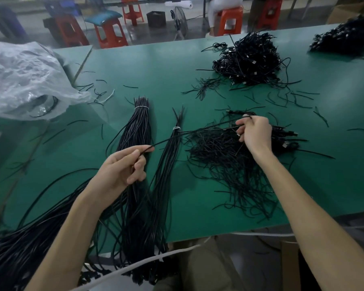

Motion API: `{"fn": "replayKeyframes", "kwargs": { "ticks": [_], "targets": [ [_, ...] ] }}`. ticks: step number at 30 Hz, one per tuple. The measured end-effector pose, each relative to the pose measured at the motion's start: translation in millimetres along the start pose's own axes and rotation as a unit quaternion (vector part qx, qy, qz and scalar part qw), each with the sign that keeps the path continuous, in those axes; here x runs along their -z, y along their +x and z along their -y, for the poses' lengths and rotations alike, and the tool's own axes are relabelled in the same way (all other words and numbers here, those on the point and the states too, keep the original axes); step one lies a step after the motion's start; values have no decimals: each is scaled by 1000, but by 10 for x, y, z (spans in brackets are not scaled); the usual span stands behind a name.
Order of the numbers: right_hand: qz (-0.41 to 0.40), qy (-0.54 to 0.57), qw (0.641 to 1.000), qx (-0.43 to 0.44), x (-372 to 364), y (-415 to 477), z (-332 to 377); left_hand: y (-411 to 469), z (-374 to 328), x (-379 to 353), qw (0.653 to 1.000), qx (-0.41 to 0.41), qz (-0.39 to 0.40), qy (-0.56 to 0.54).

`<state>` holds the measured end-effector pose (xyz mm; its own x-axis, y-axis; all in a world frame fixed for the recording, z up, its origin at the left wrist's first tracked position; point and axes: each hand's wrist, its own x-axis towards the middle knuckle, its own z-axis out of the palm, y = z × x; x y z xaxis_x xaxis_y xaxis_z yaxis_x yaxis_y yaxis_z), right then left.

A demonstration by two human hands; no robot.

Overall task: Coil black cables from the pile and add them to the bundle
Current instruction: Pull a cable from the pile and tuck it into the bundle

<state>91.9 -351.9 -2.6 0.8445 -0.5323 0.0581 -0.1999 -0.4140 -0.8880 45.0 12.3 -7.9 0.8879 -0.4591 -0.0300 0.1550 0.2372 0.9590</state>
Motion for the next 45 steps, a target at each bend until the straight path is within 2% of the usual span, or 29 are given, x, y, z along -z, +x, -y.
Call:
{"fn": "replayKeyframes", "kwargs": {
  "ticks": [5, 8, 11, 13, 14, 16, 17, 19, 20, 22, 24, 26, 28, 30, 32, 33, 35, 37, 39, 41, 43, 44, 45],
  "targets": [
    [-72, 174, 977, -97, 241, 124, -145, 19, 88, 27, 1000, 6, 0, 28],
    [-16, 158, 984, -82, 315, 78, -183, 7, 108, 5, 999, -5, -20, -49],
    [106, 52, 992, -41, 305, -44, -193, 10, 65, -84, 983, -55, -1, -177],
    [176, -43, 983, 12, 291, -139, -168, 17, -20, -180, 960, -95, 57, -258],
    [218, -97, 970, 41, 280, -192, -141, 19, -71, -248, 944, -111, 91, -297],
    [309, -224, 922, 67, 238, -311, -72, 29, -191, -362, 929, -122, 130, -323],
    [342, -282, 894, 66, 222, -381, -35, 52, -201, -406, 931, -120, 148, -312],
    [368, -347, 858, 91, 223, -515, 62, 107, -195, -440, 961, -106, 139, -216],
    [382, -347, 849, 114, 244, -561, 119, 131, -166, -449, 977, -98, 114, -154],
    [446, -268, 844, 132, 315, -624, 229, 165, -69, -479, 993, -67, 70, -74],
    [530, -137, 830, 105, 368, -663, 303, 185, 37, -564, 997, -29, 47, -54],
    [574, -29, 816, 67, 364, -691, 303, 202, 151, -664, 997, 5, 53, -49],
    [558, 100, 823, 25, 325, -711, 282, 209, 245, -733, 997, 31, 55, -35],
    [502, 262, 824, -27, 287, -694, 221, 211, 304, -763, 998, 41, 43, -29],
    [440, 352, 825, -51, 250, -679, 146, 208, 326, -770, 998, 42, 37, -29],
    [414, 340, 843, -42, 225, -679, 115, 208, 329, -771, 998, 43, 44, -28],
    [398, 220, 890, 13, 157, -706, 62, 213, 331, -788, 995, 56, 76, -32],
    [410, 93, 904, 78, 56, -762, -5, 220, 331, -819, 990, 66, 121, -28],
    [389, 40, 915, 98, -31, -835, -57, 235, 336, -837, 989, 63, 130, -20],
    [347, 18, 931, 107, -50, -868, -101, 267, 343, -823, 995, 54, 86, 2],
    [322, 41, 940, 105, -18, -885, -145, 345, 398, -784, 993, 34, 3, 115],
    [315, 73, 942, 93, 4, -898, -163, 396, 451, -765, 976, 24, -43, 214],
    [305, 109, 943, 72, 20, -914, -180, 451, 519, -751, 942, 17, -84, 326]
  ]
}}
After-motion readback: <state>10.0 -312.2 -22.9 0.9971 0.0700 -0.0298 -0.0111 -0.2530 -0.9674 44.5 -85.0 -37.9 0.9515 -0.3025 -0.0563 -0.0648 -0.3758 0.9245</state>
